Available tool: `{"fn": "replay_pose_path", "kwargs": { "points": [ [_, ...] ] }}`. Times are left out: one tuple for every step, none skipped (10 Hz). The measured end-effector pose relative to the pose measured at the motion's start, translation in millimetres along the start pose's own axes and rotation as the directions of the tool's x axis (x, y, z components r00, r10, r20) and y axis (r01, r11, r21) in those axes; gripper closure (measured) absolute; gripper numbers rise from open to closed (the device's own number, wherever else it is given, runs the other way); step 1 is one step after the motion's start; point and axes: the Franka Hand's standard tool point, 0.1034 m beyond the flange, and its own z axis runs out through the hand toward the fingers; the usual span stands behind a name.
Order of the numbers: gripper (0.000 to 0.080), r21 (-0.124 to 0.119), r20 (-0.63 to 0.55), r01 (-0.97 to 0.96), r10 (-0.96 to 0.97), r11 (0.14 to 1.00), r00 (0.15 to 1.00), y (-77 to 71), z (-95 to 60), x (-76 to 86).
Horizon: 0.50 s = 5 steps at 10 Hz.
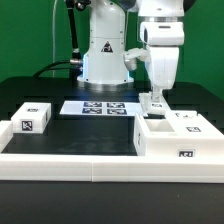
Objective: Assemble cabinet
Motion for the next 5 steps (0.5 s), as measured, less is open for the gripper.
{"fn": "replay_pose_path", "kwargs": {
  "points": [
    [0.0729,0.001,0.003,-0.011,0.011,1.0,1.0,6.3,-3.2,-4.5],
    [0.0729,-0.001,0.004,-0.018,0.018,1.0,1.0,10.9,-5.5,-7.1],
    [0.0729,-0.001,0.005,-0.026,0.026,1.0,1.0,15.5,-7.2,-9.7],
    [0.0729,-0.004,0.002,-0.031,0.031,0.999,1.0,19.3,-7.3,-11.0],
    [0.0729,-0.006,0.0,-0.036,0.036,0.999,0.999,22.5,-7.0,-12.0]
  ]
}}
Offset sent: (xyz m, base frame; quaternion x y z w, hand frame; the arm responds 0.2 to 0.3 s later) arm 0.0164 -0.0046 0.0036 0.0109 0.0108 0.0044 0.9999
